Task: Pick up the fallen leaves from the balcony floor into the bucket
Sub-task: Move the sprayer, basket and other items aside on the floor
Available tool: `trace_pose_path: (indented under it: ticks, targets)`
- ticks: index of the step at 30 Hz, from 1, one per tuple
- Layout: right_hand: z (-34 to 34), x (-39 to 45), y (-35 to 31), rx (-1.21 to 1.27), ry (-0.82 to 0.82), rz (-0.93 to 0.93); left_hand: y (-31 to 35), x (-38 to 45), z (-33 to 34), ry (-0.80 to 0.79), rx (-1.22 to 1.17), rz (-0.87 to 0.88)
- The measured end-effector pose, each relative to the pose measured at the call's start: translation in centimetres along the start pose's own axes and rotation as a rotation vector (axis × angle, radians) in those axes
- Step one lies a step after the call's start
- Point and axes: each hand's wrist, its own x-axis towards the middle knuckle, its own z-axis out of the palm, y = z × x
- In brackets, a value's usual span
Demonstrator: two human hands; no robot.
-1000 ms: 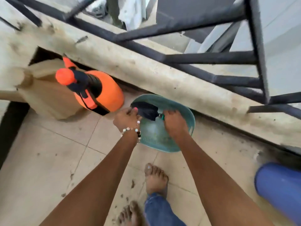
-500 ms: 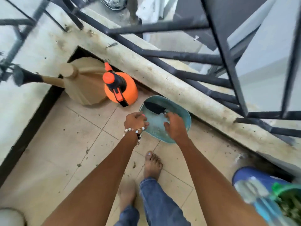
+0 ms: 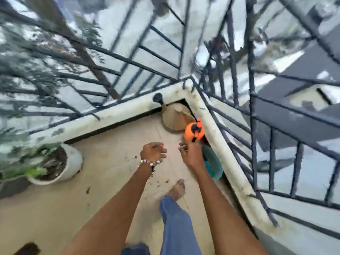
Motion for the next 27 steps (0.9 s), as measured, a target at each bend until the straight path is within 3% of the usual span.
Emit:
trace_pose_path:
  ticks: [6,9,15,18,27]
  targets:
    - [7.0,-9.3,-14.1,-0.073,-0.065,-0.334,0.7,-11.0,-16.2,0.106,-0.277,0.140]
    - [13.2,-15.5,-19.6,-0.073,-0.176,-0.435,-1.5,-16.9,-25.0,0.260,-0.222,0.201]
    - [27.3,-27.8,-26.8,-0.139,-0.418,-0.696,-11.6,-28.3,-40.9,0.691,-0.378,0.307]
    - [32.2,-34.5,-30.6,-0.214,-0.528,-0.806,-16.8,-32.5,-47.2,0.831,-0.514,0.325]
    - [48.3,-47.9,-37.9,-0.458,-0.851,-1.038,-28.9,-42.4,-61.7,1.258,-0.814,0.217]
